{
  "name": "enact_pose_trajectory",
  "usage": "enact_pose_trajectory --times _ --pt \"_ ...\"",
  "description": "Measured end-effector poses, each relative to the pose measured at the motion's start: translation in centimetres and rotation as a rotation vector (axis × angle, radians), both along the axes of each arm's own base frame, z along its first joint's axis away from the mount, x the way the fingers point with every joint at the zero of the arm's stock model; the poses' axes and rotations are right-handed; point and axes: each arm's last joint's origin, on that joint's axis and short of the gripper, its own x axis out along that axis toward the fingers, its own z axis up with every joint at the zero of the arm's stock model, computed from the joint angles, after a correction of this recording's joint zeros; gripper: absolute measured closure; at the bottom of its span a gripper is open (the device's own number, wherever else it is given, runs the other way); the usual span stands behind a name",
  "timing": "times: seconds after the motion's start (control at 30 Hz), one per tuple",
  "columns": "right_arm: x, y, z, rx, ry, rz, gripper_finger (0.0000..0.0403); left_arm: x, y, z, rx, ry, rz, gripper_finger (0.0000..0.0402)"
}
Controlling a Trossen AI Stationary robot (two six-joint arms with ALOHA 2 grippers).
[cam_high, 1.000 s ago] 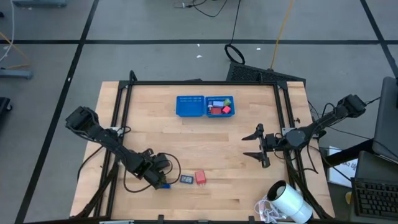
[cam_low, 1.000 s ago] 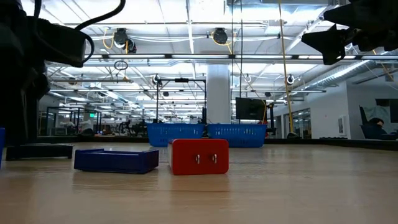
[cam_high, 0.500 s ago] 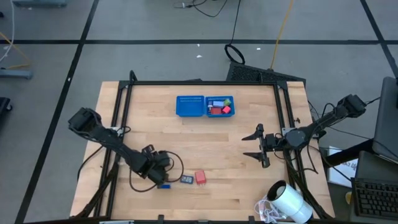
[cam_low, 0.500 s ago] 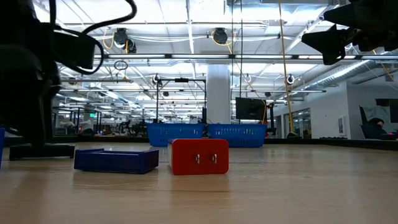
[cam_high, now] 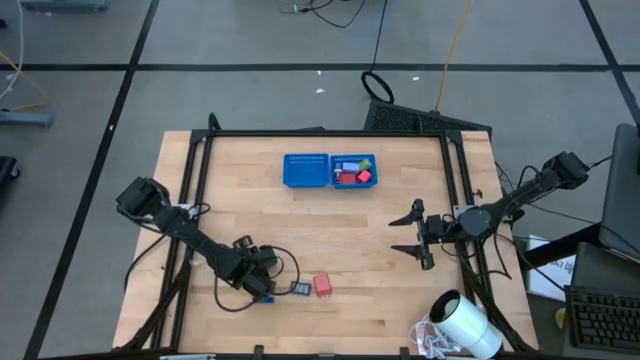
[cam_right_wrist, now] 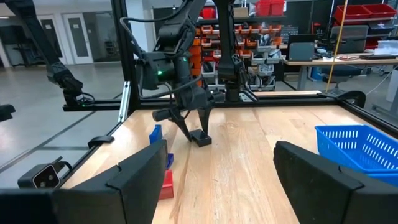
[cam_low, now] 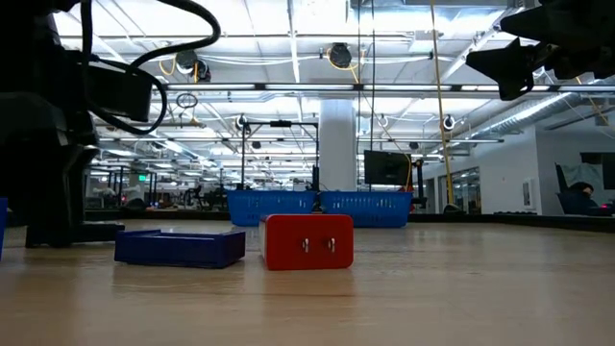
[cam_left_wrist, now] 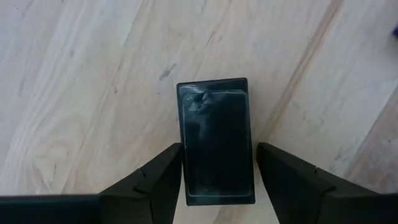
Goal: Pick & Place Office items
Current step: Put the black timer into the right blue bin
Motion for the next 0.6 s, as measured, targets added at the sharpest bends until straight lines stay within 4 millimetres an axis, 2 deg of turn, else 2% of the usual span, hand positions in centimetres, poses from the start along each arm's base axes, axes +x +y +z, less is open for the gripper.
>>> enact_pose_trajectory --times 0.1,0.23,0.5,0.6 --pt "0.0 0.0 0.0 0.001 -0.001 0.000 0.0122 0.1 0.0 0.0 -0.005 0.000 -0.006 0.0200" --pt "0.0 0.0 0.0 0.009 0.001 0.000 0.0122 0.2 0.0 0.0 -0.002 -0.004 -0.048 0.0249" --pt "0.0 0.0 0.2 0.038 -0.017 -0.001 0.0122 0.2 0.0 0.4 0.005 -0.014 -0.080 0.0251" --pt "0.0 0.0 0.3 0.043 -0.035 -0.001 0.0122 0.7 -0.2 1.5 -0.003 -0.058 -0.083 0.0251"
